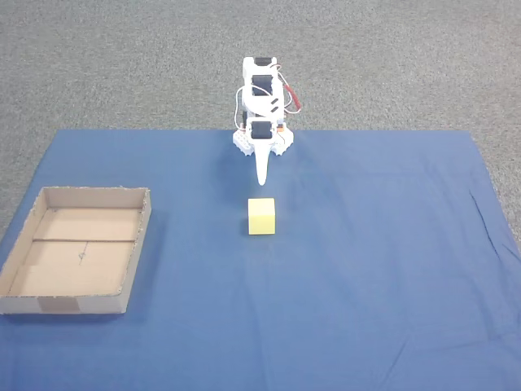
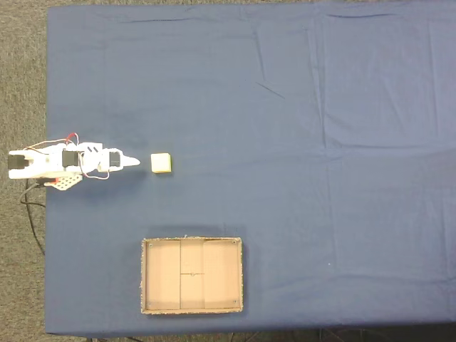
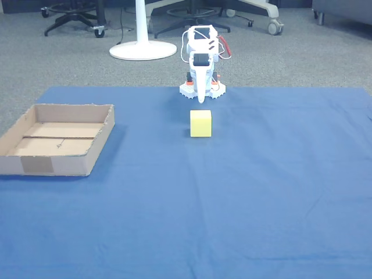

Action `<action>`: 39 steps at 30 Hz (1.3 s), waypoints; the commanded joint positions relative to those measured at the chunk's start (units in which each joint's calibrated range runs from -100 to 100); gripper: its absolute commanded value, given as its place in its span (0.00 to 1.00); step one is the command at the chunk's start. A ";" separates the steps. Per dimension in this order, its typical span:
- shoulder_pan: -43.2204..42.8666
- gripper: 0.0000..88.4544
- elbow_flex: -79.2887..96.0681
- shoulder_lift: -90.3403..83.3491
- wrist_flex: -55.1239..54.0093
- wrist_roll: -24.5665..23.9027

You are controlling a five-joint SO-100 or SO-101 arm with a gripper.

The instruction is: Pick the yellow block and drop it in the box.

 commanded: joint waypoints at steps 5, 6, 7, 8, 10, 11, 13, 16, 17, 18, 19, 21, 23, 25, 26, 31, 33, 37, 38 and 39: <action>-0.20 0.00 0.89 -0.11 -0.07 0.24; -0.20 0.00 0.89 -0.11 -0.07 0.24; -0.20 0.00 0.89 -0.11 -0.07 0.24; -0.20 0.00 0.89 -0.11 -0.07 0.24; -0.20 0.00 0.89 -0.11 -0.07 0.24; -0.20 0.00 0.89 -0.11 -0.07 0.24; -0.12 0.00 0.89 -0.11 -0.07 0.20; -0.28 0.00 -2.37 0.74 1.92 -0.20; 0.04 0.03 -7.35 3.44 4.15 -0.83; 0.35 0.10 -13.68 7.74 6.13 -1.03; 0.43 0.17 -19.93 13.06 7.70 -0.98; 1.06 0.23 -29.52 24.37 9.03 -0.34; 2.40 0.29 -34.50 33.91 5.89 0.49; 3.89 0.33 -37.03 42.02 3.49 0.98; 4.68 0.34 -38.30 46.83 2.91 1.42; 5.86 0.37 -47.26 67.85 5.22 4.49; 6.49 0.37 -50.61 72.07 5.55 4.44; 5.93 0.41 -54.50 76.80 4.31 4.35; 5.70 0.43 -55.59 77.65 4.07 4.35; 5.23 0.44 -56.04 78.24 3.90 4.64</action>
